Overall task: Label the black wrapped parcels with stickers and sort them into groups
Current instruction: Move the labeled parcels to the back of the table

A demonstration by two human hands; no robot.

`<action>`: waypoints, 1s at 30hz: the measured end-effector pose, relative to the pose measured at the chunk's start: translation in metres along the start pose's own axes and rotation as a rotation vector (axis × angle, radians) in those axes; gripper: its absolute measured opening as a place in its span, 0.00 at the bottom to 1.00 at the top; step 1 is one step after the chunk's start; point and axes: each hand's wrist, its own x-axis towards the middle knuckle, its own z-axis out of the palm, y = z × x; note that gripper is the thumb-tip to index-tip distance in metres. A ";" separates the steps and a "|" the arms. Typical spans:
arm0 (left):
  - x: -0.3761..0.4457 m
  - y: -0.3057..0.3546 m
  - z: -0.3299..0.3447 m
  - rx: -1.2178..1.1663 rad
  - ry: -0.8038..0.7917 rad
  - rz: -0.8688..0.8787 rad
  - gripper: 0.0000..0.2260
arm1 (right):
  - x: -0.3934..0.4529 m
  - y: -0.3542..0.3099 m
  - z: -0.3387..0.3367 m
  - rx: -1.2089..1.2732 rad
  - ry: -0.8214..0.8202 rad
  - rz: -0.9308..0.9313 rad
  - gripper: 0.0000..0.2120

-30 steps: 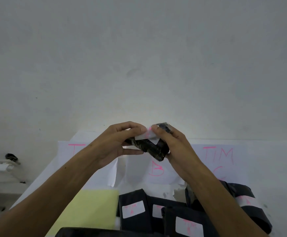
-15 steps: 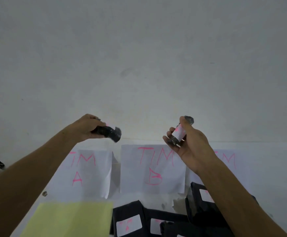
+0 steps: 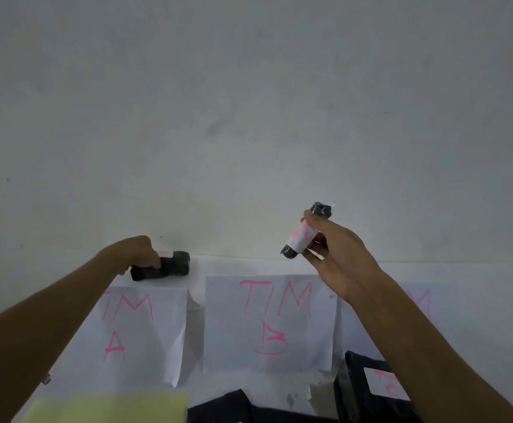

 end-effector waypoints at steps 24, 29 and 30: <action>-0.103 0.284 0.019 -0.148 0.342 1.186 0.16 | 0.026 -0.072 -0.126 -0.250 0.006 -0.093 0.14; -0.074 0.332 0.042 0.097 0.296 1.088 0.08 | 0.045 -0.074 -0.194 -0.371 0.194 -0.168 0.13; -0.066 0.341 0.050 0.115 0.248 1.049 0.08 | 0.049 -0.068 -0.215 -0.381 0.259 -0.172 0.13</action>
